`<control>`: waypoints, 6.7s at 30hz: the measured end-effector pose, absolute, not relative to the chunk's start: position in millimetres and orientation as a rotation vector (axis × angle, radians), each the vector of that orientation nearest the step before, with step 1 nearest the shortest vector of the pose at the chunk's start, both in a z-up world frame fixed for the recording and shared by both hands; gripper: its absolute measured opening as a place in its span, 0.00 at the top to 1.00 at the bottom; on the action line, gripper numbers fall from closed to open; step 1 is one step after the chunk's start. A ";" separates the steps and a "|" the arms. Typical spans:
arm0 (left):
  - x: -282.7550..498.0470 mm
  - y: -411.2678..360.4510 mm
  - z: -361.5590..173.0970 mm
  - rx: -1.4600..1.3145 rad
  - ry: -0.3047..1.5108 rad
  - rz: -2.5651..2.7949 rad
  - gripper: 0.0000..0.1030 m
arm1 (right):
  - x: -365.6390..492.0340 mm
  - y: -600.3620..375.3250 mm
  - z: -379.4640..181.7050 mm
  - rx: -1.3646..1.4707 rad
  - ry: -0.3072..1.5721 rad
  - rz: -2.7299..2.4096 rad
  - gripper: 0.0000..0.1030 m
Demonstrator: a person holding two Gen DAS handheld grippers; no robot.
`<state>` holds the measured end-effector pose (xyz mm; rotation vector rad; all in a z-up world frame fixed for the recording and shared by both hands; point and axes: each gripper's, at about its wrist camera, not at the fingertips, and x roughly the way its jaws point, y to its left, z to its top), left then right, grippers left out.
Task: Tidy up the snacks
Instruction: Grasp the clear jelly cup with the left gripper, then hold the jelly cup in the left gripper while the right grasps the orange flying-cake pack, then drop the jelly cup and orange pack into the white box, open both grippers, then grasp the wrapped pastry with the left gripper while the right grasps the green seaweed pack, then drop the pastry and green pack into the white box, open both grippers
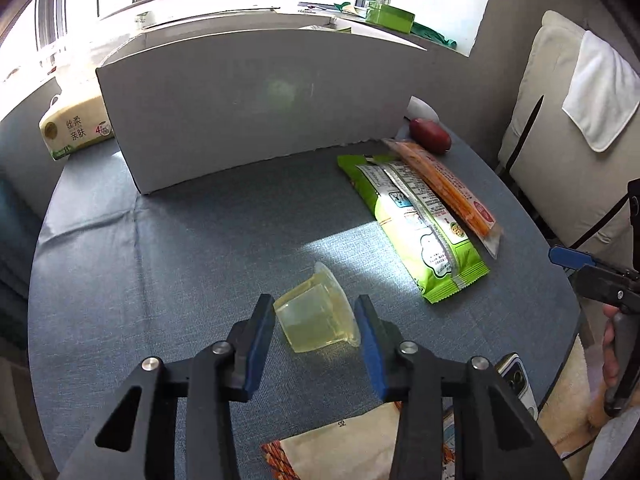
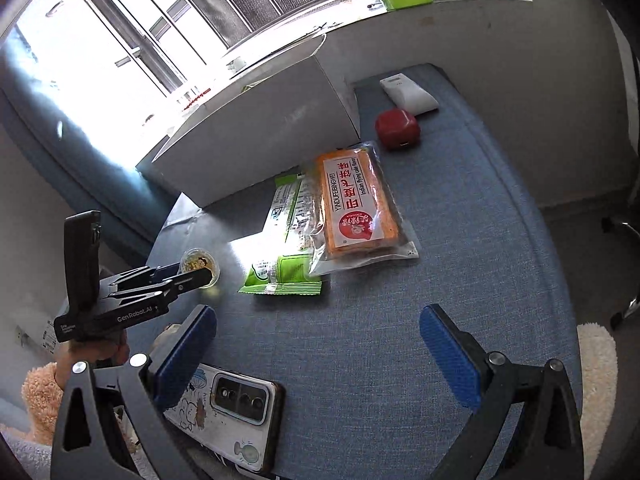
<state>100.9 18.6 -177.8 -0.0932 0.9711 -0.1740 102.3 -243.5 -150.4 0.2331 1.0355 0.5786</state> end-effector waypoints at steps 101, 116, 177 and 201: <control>189.6 102.0 -17.9 -0.229 0.641 -0.032 0.00 | 264.4 -154.5 -1.4 0.157 0.750 0.623 0.00; 44.3 57.9 -120.7 -0.287 0.795 -0.099 0.00 | 132.8 -180.6 -131.6 0.052 1.058 0.543 0.00; 73.4 41.0 -90.9 -0.284 0.785 -0.153 0.39 | 147.6 -162.9 -90.6 -0.068 0.910 0.655 0.41; 287.5 94.2 -22.1 -0.156 0.687 -0.030 0.00 | 319.9 -83.4 -25.3 -0.077 0.803 0.557 0.21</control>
